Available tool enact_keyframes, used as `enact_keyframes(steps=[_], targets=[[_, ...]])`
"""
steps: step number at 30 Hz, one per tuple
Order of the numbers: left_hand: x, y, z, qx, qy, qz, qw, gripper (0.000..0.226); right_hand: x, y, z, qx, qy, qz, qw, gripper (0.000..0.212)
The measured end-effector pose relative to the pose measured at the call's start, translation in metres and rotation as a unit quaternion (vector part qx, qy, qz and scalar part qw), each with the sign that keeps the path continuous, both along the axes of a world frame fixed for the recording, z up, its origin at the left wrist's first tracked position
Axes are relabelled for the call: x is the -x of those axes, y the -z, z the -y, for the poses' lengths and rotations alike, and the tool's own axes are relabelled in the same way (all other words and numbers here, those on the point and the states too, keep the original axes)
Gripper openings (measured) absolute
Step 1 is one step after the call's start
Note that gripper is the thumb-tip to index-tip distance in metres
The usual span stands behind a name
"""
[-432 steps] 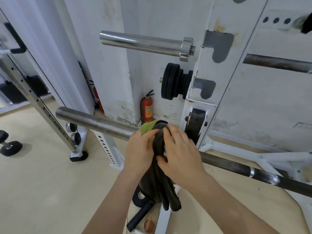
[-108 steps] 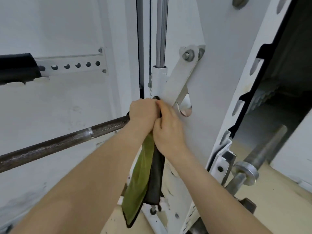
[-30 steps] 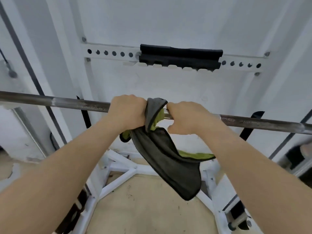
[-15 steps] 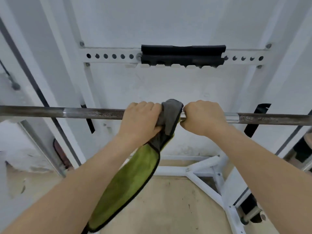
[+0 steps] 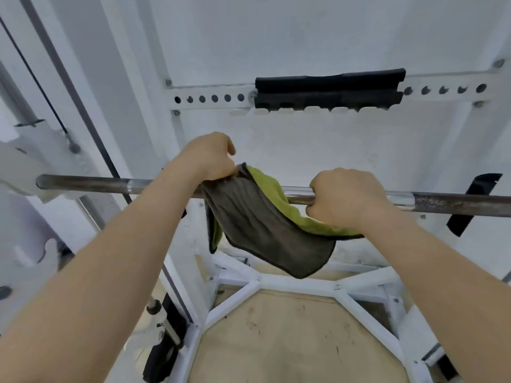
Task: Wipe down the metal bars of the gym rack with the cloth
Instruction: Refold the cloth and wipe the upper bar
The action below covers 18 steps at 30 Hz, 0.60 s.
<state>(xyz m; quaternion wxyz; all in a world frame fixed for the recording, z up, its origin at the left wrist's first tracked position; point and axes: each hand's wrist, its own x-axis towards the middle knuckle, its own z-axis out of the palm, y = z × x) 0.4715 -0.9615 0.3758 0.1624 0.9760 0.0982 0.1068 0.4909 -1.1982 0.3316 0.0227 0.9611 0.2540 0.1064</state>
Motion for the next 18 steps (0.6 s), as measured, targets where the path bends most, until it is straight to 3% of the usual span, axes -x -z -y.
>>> enact_keyframes(steps=[3,4,5,6,8,10,12,14,18], targets=[[0.026,0.005,0.022,0.082,0.101,0.026,0.991,0.041,0.001,0.001,0.002,-0.006,-0.016,0.004,1.0,0.012],[0.037,0.013,0.032,0.042,0.138,-0.009,0.99,0.043,0.001,0.001,0.001,-0.008,-0.018,0.006,1.0,0.012],[0.043,0.027,0.042,-0.064,0.146,-0.025,0.987,0.054,0.001,0.001,0.001,-0.009,-0.018,0.01,1.0,0.012],[0.047,0.043,0.049,-0.173,0.132,0.002,0.976,0.066,0.002,0.001,0.001,-0.009,-0.016,0.016,1.0,0.013],[0.043,0.066,0.053,-0.283,0.077,0.125,0.948,0.055,0.003,0.001,0.0,-0.008,-0.008,0.034,0.999,0.015],[0.034,0.073,0.05,-0.309,0.079,0.233,0.919,0.034,0.006,0.004,0.0,-0.012,0.006,0.054,0.998,0.019],[0.03,0.073,0.039,-0.318,0.099,0.265,0.905,0.029,0.008,0.007,0.0,-0.023,0.02,0.069,0.997,0.018],[0.034,0.072,0.016,-0.31,0.091,0.251,0.912,0.029,0.009,0.008,0.0,-0.024,0.026,0.079,0.996,0.018],[0.055,0.072,-0.071,-0.285,-0.019,0.198,0.938,0.034,0.008,0.008,-0.004,-0.011,0.049,0.089,0.995,0.02]])
